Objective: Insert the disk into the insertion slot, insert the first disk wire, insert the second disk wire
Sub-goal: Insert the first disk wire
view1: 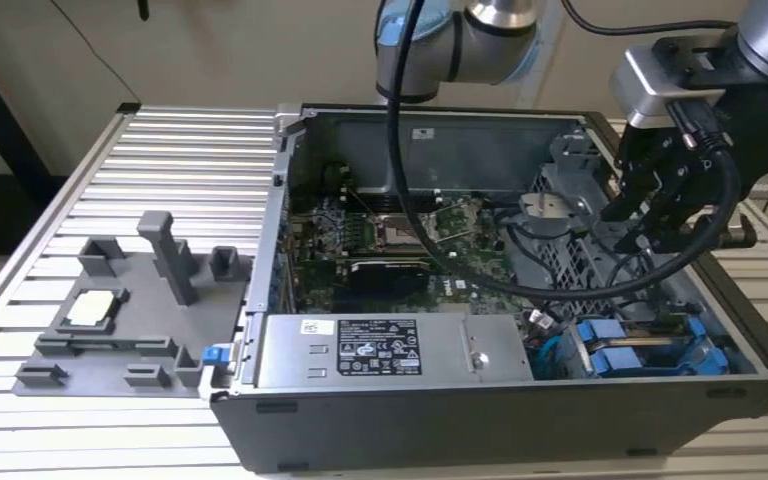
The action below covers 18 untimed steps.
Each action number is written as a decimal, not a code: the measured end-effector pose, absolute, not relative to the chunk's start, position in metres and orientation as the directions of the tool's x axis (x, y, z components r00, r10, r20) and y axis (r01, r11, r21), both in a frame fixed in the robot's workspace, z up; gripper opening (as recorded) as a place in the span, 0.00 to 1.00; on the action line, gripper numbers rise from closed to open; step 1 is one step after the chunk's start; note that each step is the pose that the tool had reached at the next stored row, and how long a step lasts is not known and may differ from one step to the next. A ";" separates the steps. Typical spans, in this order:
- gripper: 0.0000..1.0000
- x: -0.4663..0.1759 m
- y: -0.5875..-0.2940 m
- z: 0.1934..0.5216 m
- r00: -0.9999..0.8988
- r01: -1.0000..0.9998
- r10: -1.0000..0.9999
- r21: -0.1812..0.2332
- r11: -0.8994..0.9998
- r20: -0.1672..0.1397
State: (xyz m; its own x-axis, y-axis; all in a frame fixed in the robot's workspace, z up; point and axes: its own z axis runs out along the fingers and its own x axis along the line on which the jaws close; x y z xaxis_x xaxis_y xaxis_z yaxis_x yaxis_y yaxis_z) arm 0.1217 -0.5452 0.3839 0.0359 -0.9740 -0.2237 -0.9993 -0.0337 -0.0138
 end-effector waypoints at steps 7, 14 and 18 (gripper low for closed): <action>0.40 0.117 -0.542 0.384 0.068 -0.998 -0.972 -0.023 -0.064 -0.224; 0.40 0.110 -0.540 0.383 0.102 -0.995 -0.969 -0.025 -0.099 -0.224; 0.40 0.106 -0.538 0.382 0.121 -0.993 -0.967 -0.025 -0.118 -0.224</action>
